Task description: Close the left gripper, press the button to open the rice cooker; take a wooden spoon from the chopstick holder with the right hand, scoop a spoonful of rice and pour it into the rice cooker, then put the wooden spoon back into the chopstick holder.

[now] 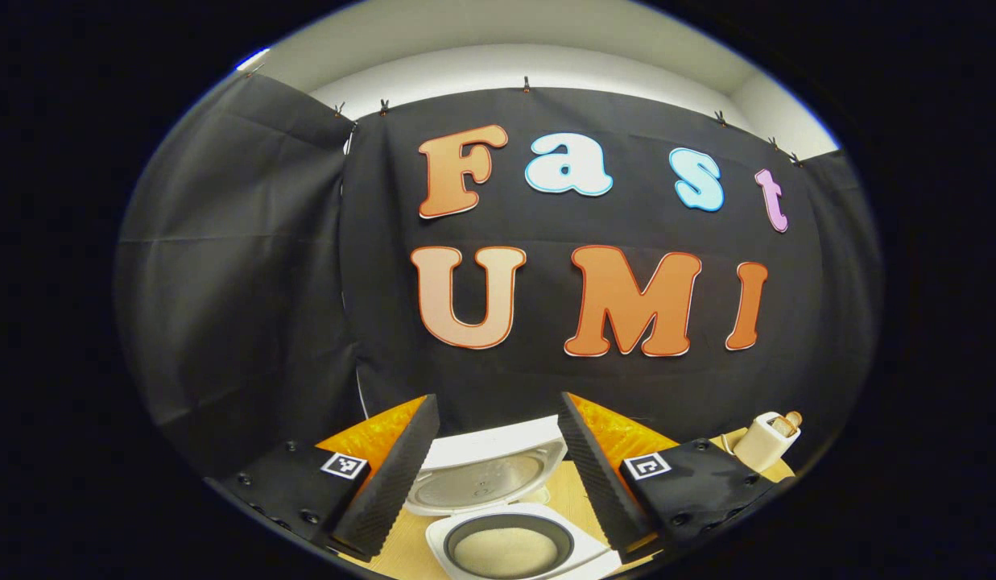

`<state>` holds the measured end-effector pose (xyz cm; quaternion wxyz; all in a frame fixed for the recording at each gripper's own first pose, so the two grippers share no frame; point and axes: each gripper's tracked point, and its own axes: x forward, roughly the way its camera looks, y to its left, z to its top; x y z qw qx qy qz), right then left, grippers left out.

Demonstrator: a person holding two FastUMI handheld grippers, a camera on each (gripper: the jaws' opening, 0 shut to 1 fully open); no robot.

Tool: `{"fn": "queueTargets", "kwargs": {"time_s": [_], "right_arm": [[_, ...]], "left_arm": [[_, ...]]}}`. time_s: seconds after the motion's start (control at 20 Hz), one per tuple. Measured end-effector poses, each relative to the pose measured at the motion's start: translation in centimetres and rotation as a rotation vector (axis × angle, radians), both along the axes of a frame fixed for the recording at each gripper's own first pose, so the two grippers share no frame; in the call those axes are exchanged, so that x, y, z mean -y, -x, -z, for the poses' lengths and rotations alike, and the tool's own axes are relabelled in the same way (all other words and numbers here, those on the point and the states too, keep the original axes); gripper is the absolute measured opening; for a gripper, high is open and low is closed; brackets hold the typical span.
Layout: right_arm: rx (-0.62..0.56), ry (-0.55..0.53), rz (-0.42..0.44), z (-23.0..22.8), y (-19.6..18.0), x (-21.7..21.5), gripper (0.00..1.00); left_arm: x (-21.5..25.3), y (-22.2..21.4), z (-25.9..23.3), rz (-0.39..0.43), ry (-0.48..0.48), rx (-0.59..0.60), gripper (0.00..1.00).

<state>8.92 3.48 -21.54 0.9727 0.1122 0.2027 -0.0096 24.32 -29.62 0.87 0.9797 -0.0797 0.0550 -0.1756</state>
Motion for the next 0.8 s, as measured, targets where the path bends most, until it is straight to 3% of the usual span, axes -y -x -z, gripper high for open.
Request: {"fn": "queueTargets", "kwargs": {"time_s": [0.25, 0.55, 0.8], "right_arm": [[0.052, 0.014, 0.030, -3.0, 0.3, 0.7, 0.95], [0.064, 0.024, 0.069, -4.1, 0.7, 1.9, 0.95], [0.063, 0.030, 0.084, -4.5, 1.0, 3.0, 0.95]], "left_arm": [[0.6, -6.4, 0.4, -0.018, 0.008, -0.046, 1.00], [1.6, -12.3, 4.3, -0.026, 0.003, -0.147, 1.00], [2.9, -13.3, 9.1, -0.009, 0.040, -0.278, 1.00]]}}
